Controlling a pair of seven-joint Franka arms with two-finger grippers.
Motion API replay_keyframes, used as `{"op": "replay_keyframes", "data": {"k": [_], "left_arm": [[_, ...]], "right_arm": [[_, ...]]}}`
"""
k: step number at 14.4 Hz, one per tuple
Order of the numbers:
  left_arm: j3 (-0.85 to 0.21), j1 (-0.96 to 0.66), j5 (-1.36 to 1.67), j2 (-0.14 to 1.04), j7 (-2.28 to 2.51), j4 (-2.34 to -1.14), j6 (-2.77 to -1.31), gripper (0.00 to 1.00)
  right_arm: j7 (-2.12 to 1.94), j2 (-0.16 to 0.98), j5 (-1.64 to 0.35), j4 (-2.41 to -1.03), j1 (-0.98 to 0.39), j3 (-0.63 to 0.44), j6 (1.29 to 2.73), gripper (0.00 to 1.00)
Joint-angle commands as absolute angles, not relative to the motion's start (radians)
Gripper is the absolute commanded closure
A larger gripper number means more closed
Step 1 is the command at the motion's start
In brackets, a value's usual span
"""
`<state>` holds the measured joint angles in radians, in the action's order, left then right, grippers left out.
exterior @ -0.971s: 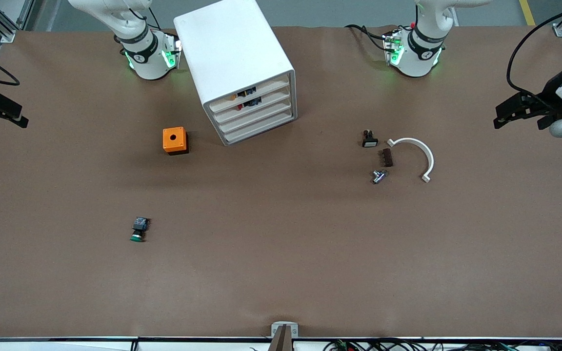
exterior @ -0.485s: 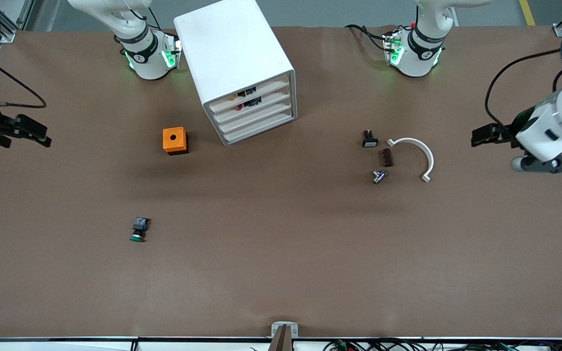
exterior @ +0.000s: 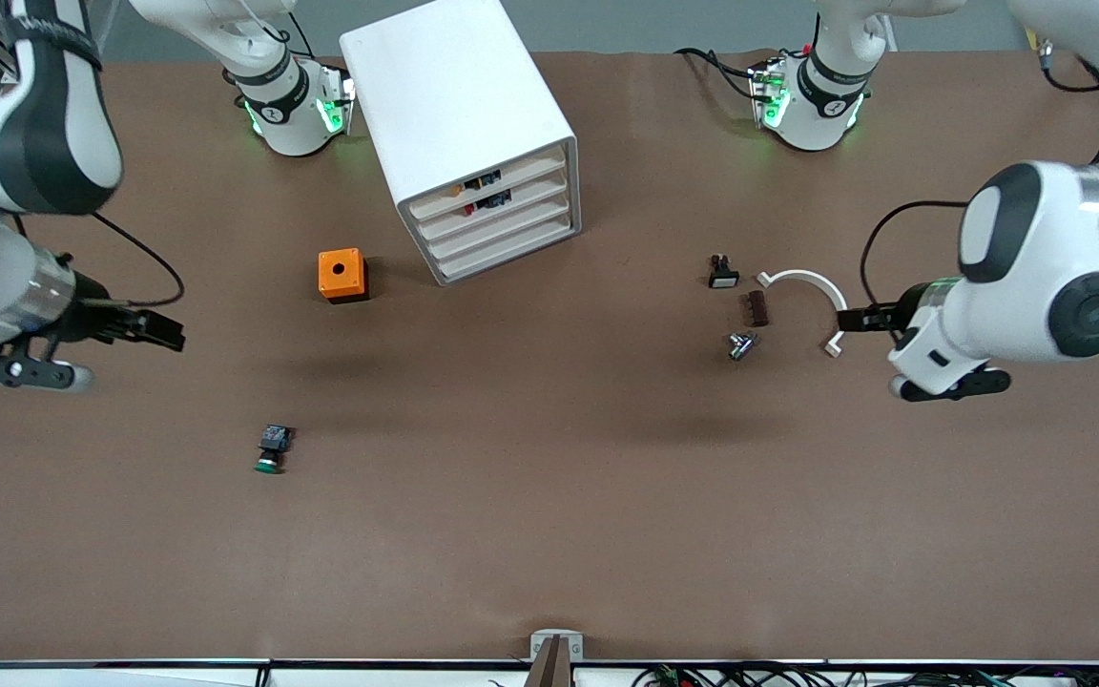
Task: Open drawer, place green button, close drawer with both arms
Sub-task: 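Grasp the green button with the right gripper while the left gripper reaches the cabinet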
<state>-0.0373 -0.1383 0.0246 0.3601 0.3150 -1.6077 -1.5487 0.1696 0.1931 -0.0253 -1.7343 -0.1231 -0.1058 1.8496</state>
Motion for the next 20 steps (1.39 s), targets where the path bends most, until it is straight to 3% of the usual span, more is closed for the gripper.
{"op": "replay_keyframes", "data": {"k": [1, 4, 8, 14, 20], "left_arm": [[-0.037, -0.195, 0.028, 0.428, 0.475, -1.585, -1.548, 0.0], [-0.038, -0.261, 0.041, 0.466, 0.659, -1.55, -1.525, 0.0], [-0.037, -0.337, 0.226, 0.574, 0.996, -1.387, -1.359, 0.0], [-0.037, -0.36, 0.65, 0.698, 1.424, -1.356, -1.385, 0.0], [-0.054, -0.406, 0.899, 0.799, 1.731, -1.358, -1.388, 0.0]], "right_arm": [[0.228, 0.29, -0.078, -1.723, -0.135, -0.109, 1.916, 0.0], [0.23, 0.402, -0.142, -1.723, -0.129, -0.109, 2.047, 0.0], [0.23, 0.524, -0.181, -1.72, -0.12, -0.109, 2.179, 0.0], [0.232, 0.638, -0.221, -1.718, -0.13, -0.109, 2.299, 0.0], [0.23, 0.67, -0.256, -1.715, -0.133, -0.109, 2.341, 0.0]]}}
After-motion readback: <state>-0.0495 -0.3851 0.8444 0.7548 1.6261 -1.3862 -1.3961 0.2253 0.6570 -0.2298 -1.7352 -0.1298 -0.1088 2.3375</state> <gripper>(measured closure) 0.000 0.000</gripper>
